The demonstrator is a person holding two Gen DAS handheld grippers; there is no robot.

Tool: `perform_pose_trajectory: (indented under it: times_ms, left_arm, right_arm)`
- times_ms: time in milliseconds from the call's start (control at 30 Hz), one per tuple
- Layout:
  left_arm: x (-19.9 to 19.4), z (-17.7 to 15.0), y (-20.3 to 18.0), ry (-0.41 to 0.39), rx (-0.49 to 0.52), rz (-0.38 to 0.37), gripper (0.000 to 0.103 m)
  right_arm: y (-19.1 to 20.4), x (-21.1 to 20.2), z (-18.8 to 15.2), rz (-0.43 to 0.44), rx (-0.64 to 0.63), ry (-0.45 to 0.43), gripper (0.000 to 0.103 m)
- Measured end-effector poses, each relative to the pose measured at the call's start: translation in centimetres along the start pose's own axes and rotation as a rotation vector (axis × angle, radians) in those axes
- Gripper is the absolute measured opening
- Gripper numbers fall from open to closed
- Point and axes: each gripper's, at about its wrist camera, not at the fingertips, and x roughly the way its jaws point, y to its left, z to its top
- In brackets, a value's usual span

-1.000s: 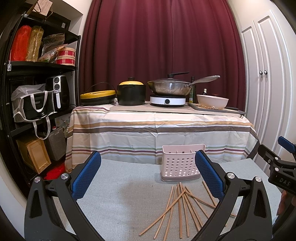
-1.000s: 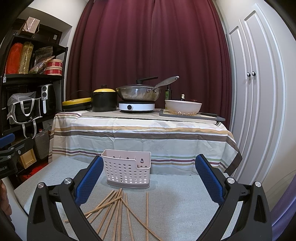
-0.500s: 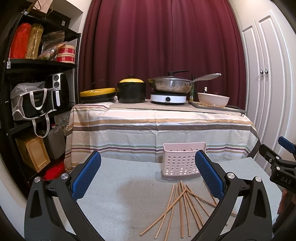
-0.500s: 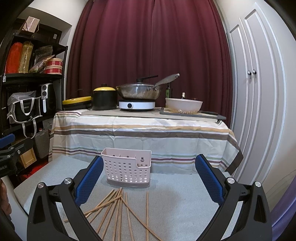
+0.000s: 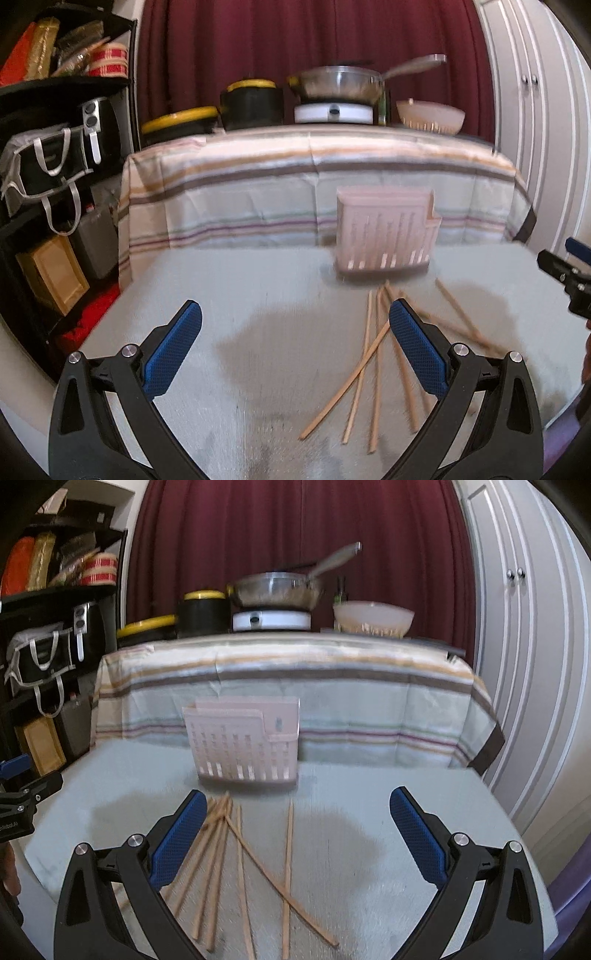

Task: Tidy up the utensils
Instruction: 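Lower the right tool toward the chopsticks and close on one chopstick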

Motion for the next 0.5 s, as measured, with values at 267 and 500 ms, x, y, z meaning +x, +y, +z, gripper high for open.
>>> perform_pose_trajectory:
  times_ms: [267,500]
  left_arm:
    - [4.7,-6.0,0.8,0.143,0.026,-0.037,0.095]
    - [6.5,-8.8,0.6,0.205,0.057,-0.081,0.074]
  right_arm:
    - [-0.7,3.4,-4.2,0.001,0.002,0.123,0.097]
    - [-0.1,4.8,-5.2,0.019,-0.003,0.161,0.097]
